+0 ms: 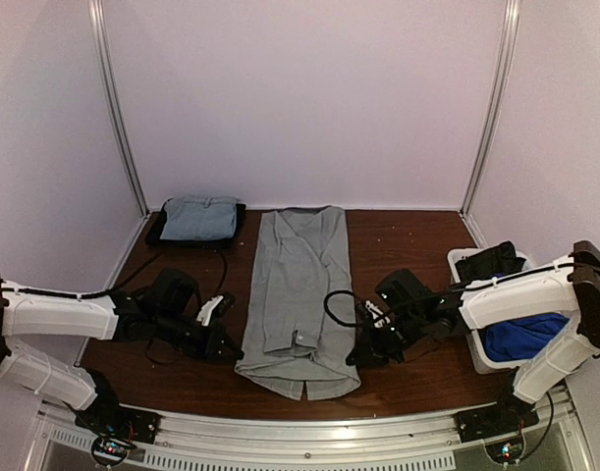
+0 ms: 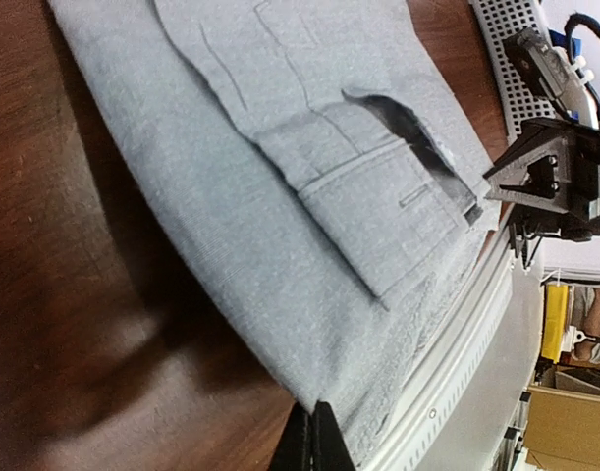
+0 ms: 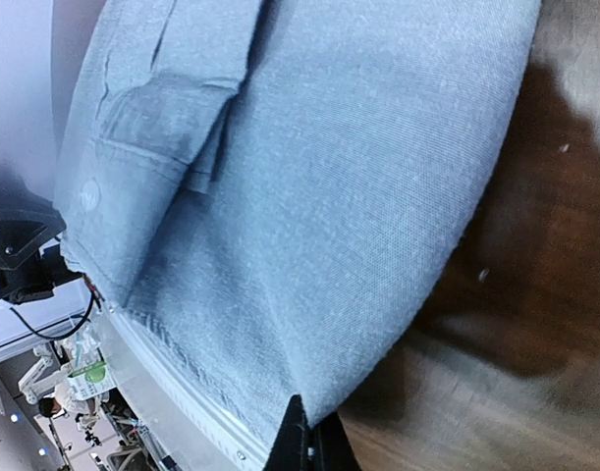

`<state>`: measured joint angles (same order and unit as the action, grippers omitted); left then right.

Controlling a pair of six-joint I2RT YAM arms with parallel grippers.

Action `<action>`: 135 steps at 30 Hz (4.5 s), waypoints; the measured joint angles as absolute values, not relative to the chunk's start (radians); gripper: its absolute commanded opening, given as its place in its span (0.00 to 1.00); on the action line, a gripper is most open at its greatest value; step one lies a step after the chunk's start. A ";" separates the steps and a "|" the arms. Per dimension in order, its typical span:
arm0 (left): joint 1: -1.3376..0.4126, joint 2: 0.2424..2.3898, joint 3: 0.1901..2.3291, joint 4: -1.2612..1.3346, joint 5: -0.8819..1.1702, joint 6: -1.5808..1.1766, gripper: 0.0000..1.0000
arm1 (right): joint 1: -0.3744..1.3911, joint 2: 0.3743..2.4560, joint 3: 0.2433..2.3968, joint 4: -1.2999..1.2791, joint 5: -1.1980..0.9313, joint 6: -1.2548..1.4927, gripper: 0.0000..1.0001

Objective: Fold and stack the mixed laundry pile
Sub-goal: Fold the rectangle-folded shirt at the center of the board, then smooth out the rectangle-folded shirt at the center of the board, then move the 2/3-rectangle-folded shirt to the center of the board.

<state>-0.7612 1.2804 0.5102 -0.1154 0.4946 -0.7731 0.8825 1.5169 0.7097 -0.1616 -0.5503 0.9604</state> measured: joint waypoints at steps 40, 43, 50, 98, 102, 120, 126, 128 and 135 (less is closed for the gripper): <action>-0.461 2.199 1.583 -0.236 0.516 -0.664 0.00 | 0.382 2.259 1.714 -0.434 -0.708 0.547 0.04; -0.454 2.227 1.583 -0.237 0.512 -0.672 0.00 | 0.379 2.290 1.728 -0.440 -0.719 0.553 0.29; -0.397 2.206 1.554 -0.218 0.511 -0.690 0.36 | 0.356 2.268 1.781 -0.453 -0.757 0.545 0.62; -0.551 2.009 1.147 0.131 0.450 -0.810 0.61 | 0.430 2.347 1.916 -0.447 -0.771 0.550 0.45; -0.551 2.068 1.260 0.129 0.451 -0.810 0.60 | 0.421 2.218 1.815 -0.441 -0.771 0.544 0.45; -0.509 2.267 1.774 0.049 0.452 -0.748 0.61 | 0.406 2.091 1.647 -0.455 -0.796 0.477 0.45; -0.498 2.187 1.601 0.054 0.498 -0.738 0.55 | 0.466 2.163 1.736 -0.369 -0.885 0.533 0.43; -0.506 2.188 1.573 0.054 0.515 -0.738 0.53 | 0.481 2.211 1.777 -0.317 -0.921 0.568 0.41; -0.525 2.296 1.618 0.064 0.541 -0.751 0.43 | 0.487 2.428 1.867 -0.184 -0.986 0.674 0.36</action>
